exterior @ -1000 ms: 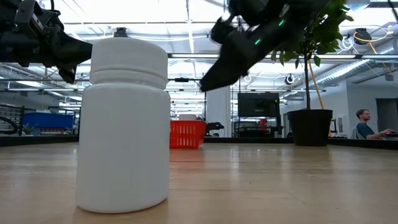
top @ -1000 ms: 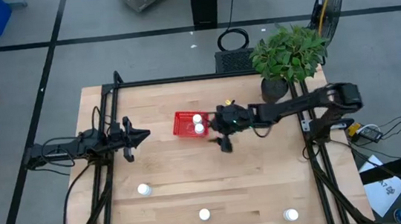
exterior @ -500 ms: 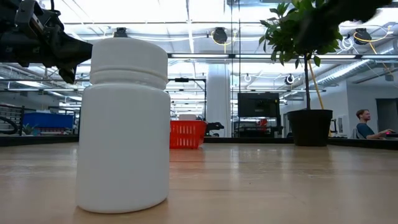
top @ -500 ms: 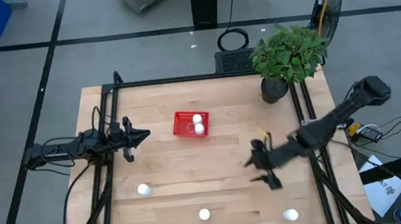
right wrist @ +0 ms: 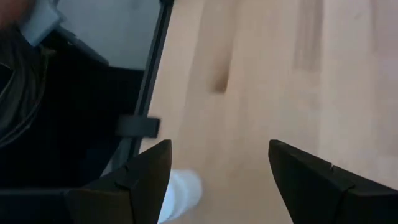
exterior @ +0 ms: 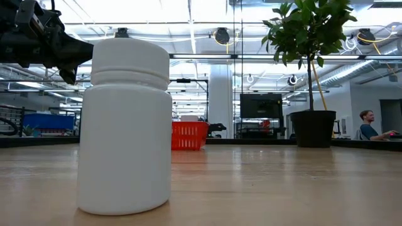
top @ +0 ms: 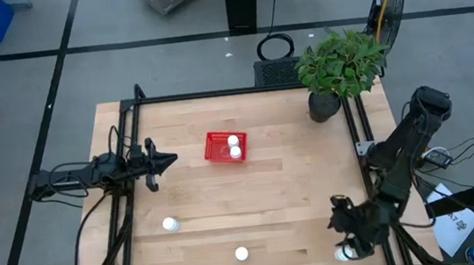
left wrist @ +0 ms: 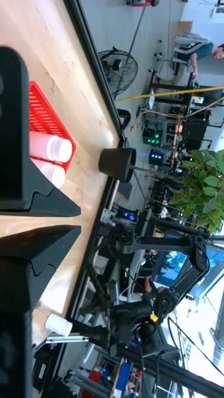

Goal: Pick and place pill bottles into a basket
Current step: Put the white pill bottle into the red basket

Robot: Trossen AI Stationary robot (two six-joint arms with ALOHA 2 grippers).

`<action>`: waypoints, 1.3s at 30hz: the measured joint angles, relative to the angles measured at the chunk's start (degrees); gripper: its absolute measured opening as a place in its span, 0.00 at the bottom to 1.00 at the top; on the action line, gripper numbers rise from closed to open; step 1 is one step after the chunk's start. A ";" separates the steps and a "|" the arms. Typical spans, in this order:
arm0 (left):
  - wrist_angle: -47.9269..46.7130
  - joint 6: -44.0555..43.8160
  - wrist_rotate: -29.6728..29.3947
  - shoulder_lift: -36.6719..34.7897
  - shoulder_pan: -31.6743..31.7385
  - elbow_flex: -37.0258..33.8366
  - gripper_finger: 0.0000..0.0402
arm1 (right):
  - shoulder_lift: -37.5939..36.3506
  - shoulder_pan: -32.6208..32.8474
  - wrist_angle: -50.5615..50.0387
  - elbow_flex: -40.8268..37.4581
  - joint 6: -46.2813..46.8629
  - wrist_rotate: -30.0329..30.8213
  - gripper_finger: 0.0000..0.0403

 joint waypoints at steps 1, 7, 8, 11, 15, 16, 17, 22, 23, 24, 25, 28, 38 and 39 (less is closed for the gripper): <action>0.00 0.01 0.00 -0.01 -0.01 0.00 0.09 | 0.42 0.87 0.04 0.00 1.28 -0.04 0.64; 0.00 -0.01 0.00 -0.01 -0.01 0.00 0.09 | 2.72 3.40 0.07 0.00 4.88 -0.31 0.64; 0.00 0.01 0.00 0.01 -0.01 0.00 0.09 | 2.98 3.34 0.05 0.00 4.97 -0.48 0.64; 0.00 0.01 0.00 -0.01 0.00 0.00 0.09 | 3.57 3.29 0.01 0.00 5.84 -0.74 0.64; 0.00 0.01 0.00 -0.01 -0.01 0.00 0.09 | 3.83 4.19 -1.06 0.22 6.93 -1.75 0.64; 0.00 0.01 -0.02 0.01 -0.01 0.00 0.09 | 3.87 4.70 -3.49 1.02 7.64 -1.73 0.64; 0.00 0.01 -0.01 0.01 -0.01 0.00 0.09 | 3.93 5.23 -6.47 2.16 8.65 -1.73 0.64; 0.00 0.01 0.00 0.01 -0.01 0.00 0.09 | 8.54 7.45 -21.34 10.48 11.71 0.02 0.64; 0.00 -0.01 -0.02 -0.01 -0.01 0.00 0.09 | 9.80 7.53 -22.72 12.11 11.72 0.00 0.64; 0.00 -0.01 0.00 -0.01 -0.01 0.00 0.09 | 10.99 7.53 -23.70 13.96 11.71 0.02 0.64; 0.00 0.01 0.00 0.00 -0.01 0.00 0.09 | 12.26 7.54 -24.00 15.81 11.67 0.07 0.64; 0.00 0.01 -0.02 0.01 -0.01 0.00 0.09 | 16.49 7.83 -24.48 21.01 11.46 0.04 0.64; 0.02 0.01 0.00 -0.01 -0.01 0.00 0.09 | 22.49 9.77 -28.10 25.22 21.02 -0.10 0.67; 0.00 0.01 0.00 -0.01 -0.01 0.00 0.09 | 22.76 10.07 -28.61 25.22 21.68 -0.09 0.69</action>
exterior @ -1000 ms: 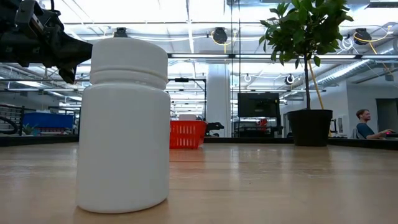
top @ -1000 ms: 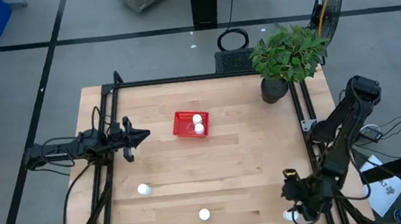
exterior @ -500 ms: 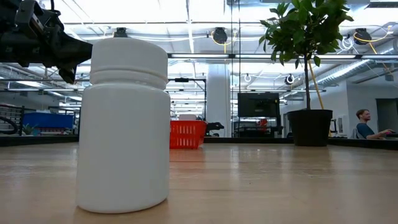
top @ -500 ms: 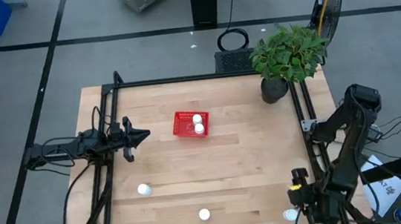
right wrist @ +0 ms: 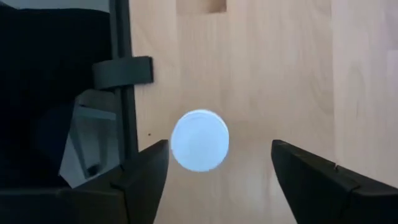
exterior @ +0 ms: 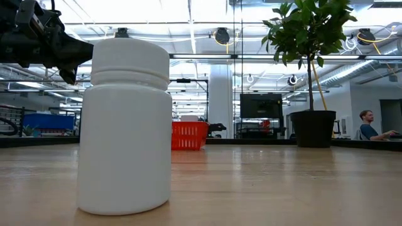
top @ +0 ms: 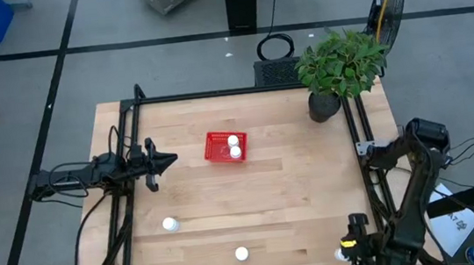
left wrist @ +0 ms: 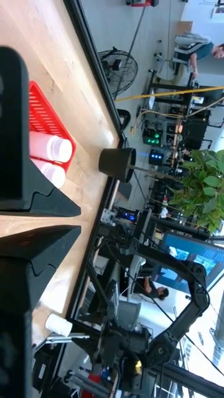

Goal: Pick and place pill bottles into a basket
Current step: Put the white pill bottle into the red basket

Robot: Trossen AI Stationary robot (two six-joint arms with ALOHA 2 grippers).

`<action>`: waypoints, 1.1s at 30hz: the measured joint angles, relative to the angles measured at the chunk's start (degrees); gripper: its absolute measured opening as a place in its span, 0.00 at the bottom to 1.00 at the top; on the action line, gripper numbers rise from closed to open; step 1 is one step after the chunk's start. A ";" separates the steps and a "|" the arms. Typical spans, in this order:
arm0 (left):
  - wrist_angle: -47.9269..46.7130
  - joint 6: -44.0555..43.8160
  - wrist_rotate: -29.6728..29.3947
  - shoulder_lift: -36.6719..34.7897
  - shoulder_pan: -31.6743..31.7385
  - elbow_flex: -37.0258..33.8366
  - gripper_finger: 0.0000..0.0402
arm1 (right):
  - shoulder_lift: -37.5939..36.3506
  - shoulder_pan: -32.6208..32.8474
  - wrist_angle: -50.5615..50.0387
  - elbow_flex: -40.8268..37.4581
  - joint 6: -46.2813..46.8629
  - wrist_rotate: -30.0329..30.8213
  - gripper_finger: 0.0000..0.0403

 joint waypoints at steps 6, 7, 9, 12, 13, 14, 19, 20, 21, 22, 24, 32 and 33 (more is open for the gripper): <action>0.00 0.00 0.00 0.02 0.00 0.00 0.09 | 0.23 0.97 -0.60 0.00 1.83 0.67 0.82; 0.00 0.00 -0.01 0.00 0.00 0.00 0.09 | 0.27 1.25 -0.41 0.00 1.76 1.32 0.83; 0.01 0.00 0.00 0.01 0.00 0.00 0.09 | 0.36 1.50 -0.12 0.00 1.61 1.53 0.86; 0.00 0.00 0.00 0.00 0.00 0.00 0.09 | 0.30 1.48 0.97 -0.41 2.04 1.51 0.87; 0.01 0.00 0.00 0.01 0.00 0.00 0.09 | 0.31 1.48 1.69 -0.85 2.04 1.49 0.87; 0.01 0.00 0.00 0.01 0.00 0.00 0.09 | 0.34 1.48 2.39 -1.32 2.04 1.48 0.87; 0.02 0.00 0.00 0.01 0.02 0.00 0.09 | 0.34 1.46 5.20 -2.47 1.99 1.28 0.85; 0.00 0.00 0.00 0.01 0.00 0.00 0.09 | 0.34 1.46 5.23 -2.47 1.95 1.29 0.85; 0.00 0.00 -0.02 0.01 0.00 0.00 0.09 | 0.34 1.46 5.19 -2.47 1.98 1.27 0.85; 0.01 -0.01 -0.02 0.00 0.00 0.00 0.09 | 0.34 1.46 5.17 -2.47 2.02 1.27 0.85; 0.00 0.00 0.00 0.02 0.00 0.00 0.09 | 0.34 1.46 5.16 -2.47 2.02 1.27 0.85; 0.01 0.00 0.00 0.01 0.00 0.00 0.09 | 1.41 1.44 5.16 -2.49 1.50 1.29 0.85; 0.00 0.00 0.00 0.00 0.00 0.00 0.09 | 1.59 1.44 5.16 -2.49 1.48 1.29 0.85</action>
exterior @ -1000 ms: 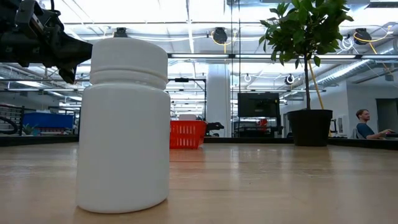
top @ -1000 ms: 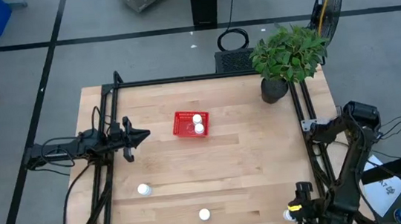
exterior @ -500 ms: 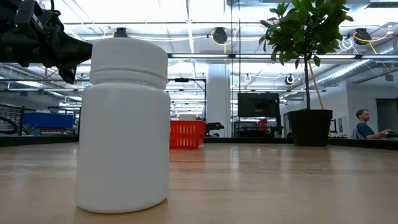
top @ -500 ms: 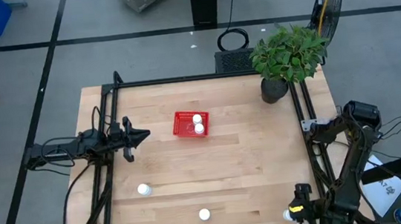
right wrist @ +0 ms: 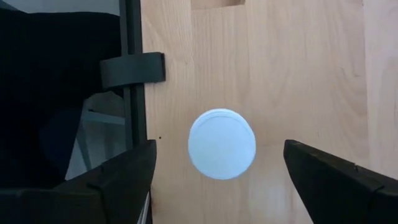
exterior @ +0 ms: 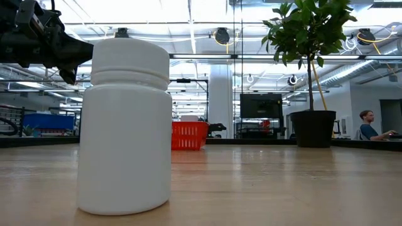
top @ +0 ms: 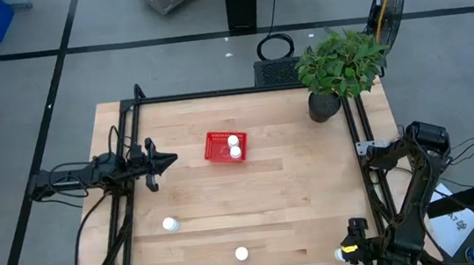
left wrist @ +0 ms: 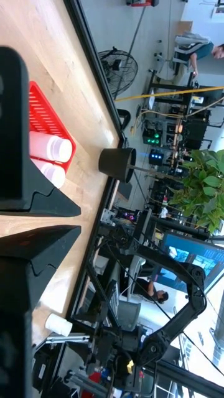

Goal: Pick and place pill bottles into a basket
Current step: Put the white pill bottle into the red basket

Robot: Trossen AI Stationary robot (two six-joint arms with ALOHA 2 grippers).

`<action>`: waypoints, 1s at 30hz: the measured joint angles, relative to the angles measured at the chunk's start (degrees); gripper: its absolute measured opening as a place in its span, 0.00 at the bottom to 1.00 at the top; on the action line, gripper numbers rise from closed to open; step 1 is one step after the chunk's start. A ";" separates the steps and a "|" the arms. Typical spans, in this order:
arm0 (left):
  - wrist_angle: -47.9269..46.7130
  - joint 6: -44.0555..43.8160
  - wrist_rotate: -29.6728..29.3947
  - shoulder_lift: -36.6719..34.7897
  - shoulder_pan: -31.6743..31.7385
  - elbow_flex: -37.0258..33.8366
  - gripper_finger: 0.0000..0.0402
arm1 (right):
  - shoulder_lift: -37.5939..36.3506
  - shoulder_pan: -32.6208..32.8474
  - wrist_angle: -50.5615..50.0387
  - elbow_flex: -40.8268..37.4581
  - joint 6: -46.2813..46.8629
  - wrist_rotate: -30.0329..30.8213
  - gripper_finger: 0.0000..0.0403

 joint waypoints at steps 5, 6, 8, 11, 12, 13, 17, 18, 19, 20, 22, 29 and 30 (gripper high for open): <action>0.00 -0.02 0.00 0.01 0.00 0.00 0.09 | 0.04 -0.50 0.47 -0.02 -0.16 0.00 0.83; 0.00 0.00 0.00 0.01 0.00 0.00 0.09 | 0.04 -0.50 0.71 -0.02 -0.52 0.01 0.82; 0.02 0.00 -0.01 0.00 0.00 0.00 0.09 | -0.02 -0.61 1.99 -0.53 -1.35 0.37 0.81; 0.00 -0.01 0.00 0.01 0.01 0.00 0.09 | 0.06 -1.19 4.08 -2.69 -1.39 -0.18 0.79; 0.00 0.00 -0.02 0.00 0.00 0.00 0.09 | 0.08 -1.20 4.21 -3.05 -1.08 -0.52 0.79; 0.01 0.00 0.00 0.01 0.00 0.00 0.09 | 0.08 -1.22 4.31 -3.26 -1.08 -0.97 0.78; 0.01 0.00 0.00 0.00 0.00 0.00 0.09 | 0.02 -1.27 4.69 -3.39 -1.25 -1.22 0.76; 0.00 -0.01 0.00 0.01 0.00 0.00 0.09 | 0.02 -1.27 4.96 -3.39 -1.39 -1.19 0.76; 0.01 -0.01 0.00 0.00 0.00 0.00 0.09 | 0.02 -1.27 5.06 -3.39 -1.38 -1.22 0.75; 0.01 -0.01 0.00 0.00 0.00 0.00 0.09 | 0.02 -1.27 5.05 -3.39 -1.38 -1.24 0.74; 0.00 0.00 0.00 0.02 0.00 0.00 0.09 | 0.02 -1.27 5.05 -3.39 -1.38 -1.25 0.71; 0.00 -0.01 0.00 0.01 0.00 0.00 0.09 | 0.02 -1.27 5.60 -3.39 -1.38 -1.37 0.56; 0.00 -0.01 -0.01 0.01 0.00 0.00 0.09 | 0.02 -1.27 5.60 -3.39 -1.38 -1.44 0.53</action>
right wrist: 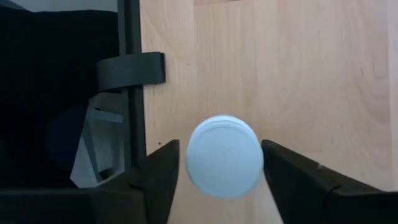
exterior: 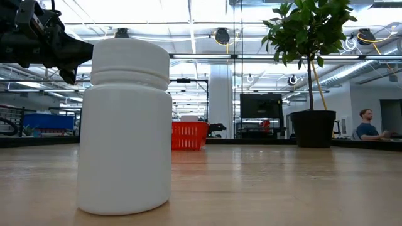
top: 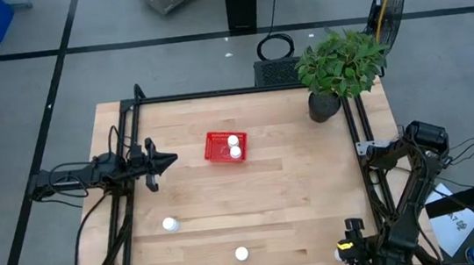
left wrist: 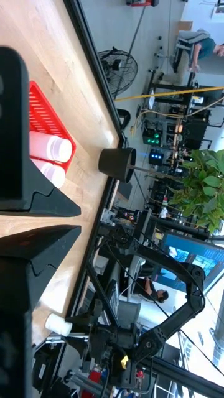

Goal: Pick and place pill bottles into a basket
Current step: Put the white pill bottle into the red basket

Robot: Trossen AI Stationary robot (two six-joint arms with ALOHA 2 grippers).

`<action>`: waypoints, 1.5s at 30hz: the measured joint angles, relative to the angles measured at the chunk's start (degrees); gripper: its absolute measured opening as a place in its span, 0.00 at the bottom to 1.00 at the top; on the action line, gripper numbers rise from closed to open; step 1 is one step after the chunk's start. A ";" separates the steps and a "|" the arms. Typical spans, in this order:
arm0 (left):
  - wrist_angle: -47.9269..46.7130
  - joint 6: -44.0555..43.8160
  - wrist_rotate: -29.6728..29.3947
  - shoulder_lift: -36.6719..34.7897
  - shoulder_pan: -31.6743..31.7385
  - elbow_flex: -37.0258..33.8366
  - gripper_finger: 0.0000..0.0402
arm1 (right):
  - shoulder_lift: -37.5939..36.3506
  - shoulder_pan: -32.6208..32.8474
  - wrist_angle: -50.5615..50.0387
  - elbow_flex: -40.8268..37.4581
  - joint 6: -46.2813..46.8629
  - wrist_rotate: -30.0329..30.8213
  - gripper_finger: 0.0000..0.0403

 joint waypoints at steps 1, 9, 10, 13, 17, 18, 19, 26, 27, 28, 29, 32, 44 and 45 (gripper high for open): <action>0.00 0.00 0.01 0.01 0.01 0.00 0.09 | 0.00 0.00 -0.02 0.00 0.00 -0.02 0.50; 0.01 0.00 0.01 0.00 0.00 0.00 0.09 | -0.07 0.00 -0.17 0.00 -1.20 0.19 0.37; 0.00 0.00 0.01 0.00 0.00 0.00 0.09 | -0.07 -0.02 -0.36 0.00 -1.21 0.21 0.37; 0.00 0.01 0.01 0.01 0.02 0.00 0.09 | -0.07 -0.38 -0.63 0.00 -1.28 0.29 0.37; 0.00 0.00 0.01 0.01 0.00 0.00 0.09 | -0.02 -1.21 -0.84 0.00 -2.74 1.60 0.38; 0.00 0.00 0.00 0.00 0.00 0.00 0.09 | -0.02 -1.59 -0.89 0.00 -3.16 1.61 0.38; 0.00 0.01 0.01 0.01 0.01 0.00 0.09 | -0.02 -1.99 -0.88 0.00 -3.69 1.75 0.38; 0.00 -0.01 0.00 -0.01 0.00 0.00 0.09 | -0.02 -5.77 -0.66 0.00 -10.08 3.84 0.37; 0.00 0.01 -0.01 -0.01 0.00 0.00 0.09 | -0.09 -6.56 -0.67 0.00 -11.25 4.28 0.37; 0.01 0.01 0.00 0.01 0.00 0.00 0.09 | -0.19 -7.47 -0.68 0.00 -12.65 4.44 0.38; 0.01 0.01 0.00 0.00 0.00 0.00 0.09 | -0.40 -8.48 -0.68 0.00 -14.18 4.46 0.38; 0.00 0.00 0.00 0.00 0.01 0.00 0.09 | -1.41 -11.76 -0.63 0.00 -19.55 4.69 0.38; 0.01 0.01 0.01 0.00 0.00 0.00 0.09 | -8.71 -29.47 4.48 0.00 -40.10 0.96 0.37; 0.01 0.01 0.00 0.01 0.00 0.00 0.09 | -9.00 -30.74 5.08 0.00 -42.12 0.83 0.37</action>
